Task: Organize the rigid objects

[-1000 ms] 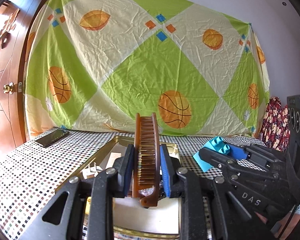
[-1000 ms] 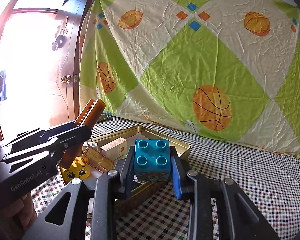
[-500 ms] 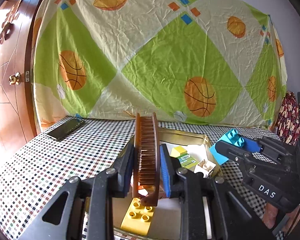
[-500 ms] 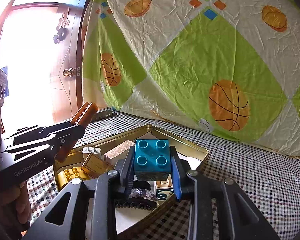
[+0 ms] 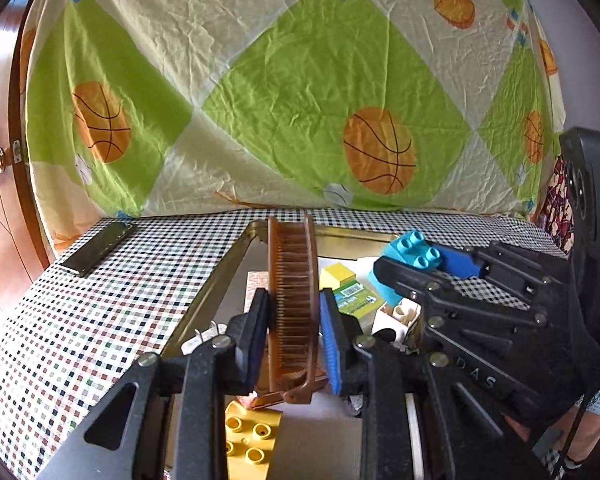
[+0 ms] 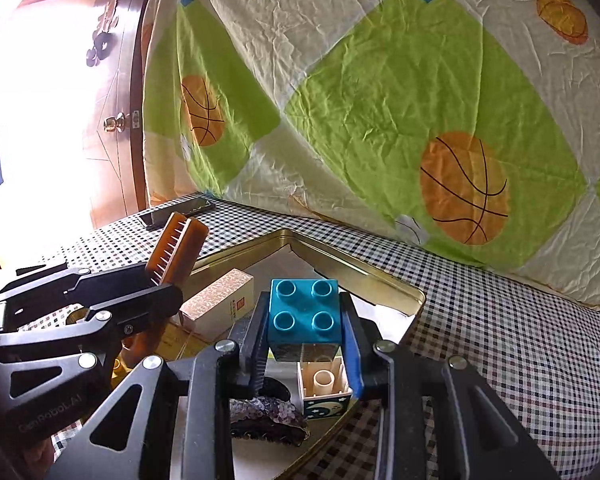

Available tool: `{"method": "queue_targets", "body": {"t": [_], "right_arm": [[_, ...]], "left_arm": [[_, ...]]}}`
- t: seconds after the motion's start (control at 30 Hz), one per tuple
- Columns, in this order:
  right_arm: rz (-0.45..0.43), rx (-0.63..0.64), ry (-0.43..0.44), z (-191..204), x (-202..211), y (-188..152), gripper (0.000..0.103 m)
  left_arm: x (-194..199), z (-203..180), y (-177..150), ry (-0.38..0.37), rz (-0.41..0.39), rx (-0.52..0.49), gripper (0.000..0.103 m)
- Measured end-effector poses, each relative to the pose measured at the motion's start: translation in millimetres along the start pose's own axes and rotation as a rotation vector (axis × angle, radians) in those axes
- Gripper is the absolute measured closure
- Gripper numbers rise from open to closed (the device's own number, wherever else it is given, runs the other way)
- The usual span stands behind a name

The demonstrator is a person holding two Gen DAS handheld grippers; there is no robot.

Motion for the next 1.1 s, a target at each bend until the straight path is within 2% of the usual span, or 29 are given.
{"method": "queue_targets", "body": {"t": [0.27, 0.33, 0.43, 0.47, 0.5, 0.57, 0.67, 0.7, 0.8, 0.87, 1.1], "right_arm": [[0.015, -0.004, 0.013, 1, -4, -4, 0.069], [0.015, -0.008, 0.016, 0, -4, -4, 0.066], [0.017, -0.031, 0.005, -8, -4, -7, 0.052], [0.014, -0.046, 0.006, -11, -2, -8, 0.046], [0.01, -0.058, 0.001, -14, -1, -9, 0.043], [0.003, -0.07, -0.014, -19, 4, -9, 0.042], [-0.023, -0.092, -0.029, -25, 15, -7, 0.03], [-0.034, -0.098, -0.034, -26, 19, -6, 0.025], [-0.068, -0.102, -0.041, -26, 33, -2, 0.019], [-0.089, -0.097, -0.052, -23, 41, 1, 0.019], [-0.123, -0.088, -0.063, -21, 60, 5, 0.019]], "left_arm": [[-11, -6, -4, 0.002, 0.042, -0.04, 0.079], [-12, -7, -5, 0.001, 0.046, -0.044, 0.079], [-12, -7, -6, 0.006, 0.047, -0.047, 0.076], [-10, -7, -6, 0.007, 0.044, -0.044, 0.073], [-9, -5, -6, 0.019, 0.04, -0.041, 0.064], [-4, -2, -5, 0.051, 0.023, -0.033, 0.032], [8, 3, -2, 0.079, -0.017, -0.016, 0.012], [12, 4, 0, 0.087, -0.029, -0.013, 0.002], [22, 5, 3, 0.089, -0.056, -0.008, 0.001], [27, 5, 4, 0.077, -0.062, -0.002, 0.001], [38, 4, 6, 0.107, -0.074, 0.015, 0.0]]}}
Point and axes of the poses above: each gripper's, at about its wrist camera, not at the fingertips, and x roughly against the way its jaws point, z to its left, y to its top, the point moved 3 cm from there along -x, roughly the way its jaws point, and after that the axes turned 8 degrees about -z, right-handed, at the moved point
